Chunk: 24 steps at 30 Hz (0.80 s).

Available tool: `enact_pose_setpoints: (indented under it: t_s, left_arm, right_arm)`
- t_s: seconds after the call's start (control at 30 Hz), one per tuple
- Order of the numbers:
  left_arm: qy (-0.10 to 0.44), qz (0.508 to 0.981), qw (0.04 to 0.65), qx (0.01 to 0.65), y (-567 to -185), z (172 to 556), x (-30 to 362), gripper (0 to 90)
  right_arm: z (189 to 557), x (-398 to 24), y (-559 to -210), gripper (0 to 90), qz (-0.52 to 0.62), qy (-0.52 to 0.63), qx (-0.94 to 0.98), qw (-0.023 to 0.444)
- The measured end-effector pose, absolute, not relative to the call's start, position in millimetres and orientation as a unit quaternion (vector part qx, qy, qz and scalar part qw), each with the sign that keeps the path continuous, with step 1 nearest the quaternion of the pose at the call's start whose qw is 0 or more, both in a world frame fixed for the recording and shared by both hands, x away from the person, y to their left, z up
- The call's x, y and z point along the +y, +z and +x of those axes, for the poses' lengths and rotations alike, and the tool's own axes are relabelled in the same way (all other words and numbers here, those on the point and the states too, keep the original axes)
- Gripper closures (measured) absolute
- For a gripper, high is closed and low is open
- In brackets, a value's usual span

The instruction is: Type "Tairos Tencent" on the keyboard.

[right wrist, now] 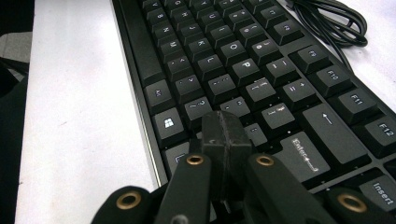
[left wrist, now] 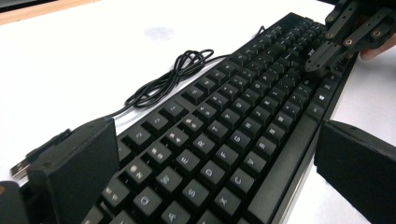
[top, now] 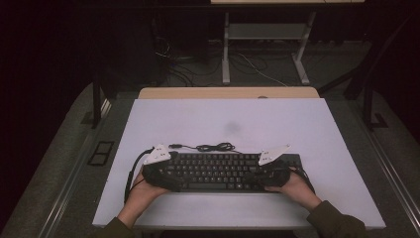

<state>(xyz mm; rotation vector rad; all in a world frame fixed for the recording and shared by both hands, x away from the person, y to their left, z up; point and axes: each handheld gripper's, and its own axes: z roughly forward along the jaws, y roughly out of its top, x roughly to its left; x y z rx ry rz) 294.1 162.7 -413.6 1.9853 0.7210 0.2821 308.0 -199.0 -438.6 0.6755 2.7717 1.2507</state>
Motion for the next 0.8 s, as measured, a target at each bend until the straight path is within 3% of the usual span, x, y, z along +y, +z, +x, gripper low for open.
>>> enact_pose_setpoints:
  t_s: [0.8]
  left_arm:
    - [0.104,0.820,0.487,0.280,-414,316,130,0.0]
  right_arm:
    - [308,-199,-438,89.3,0.216,0.400,0.891,0.017]
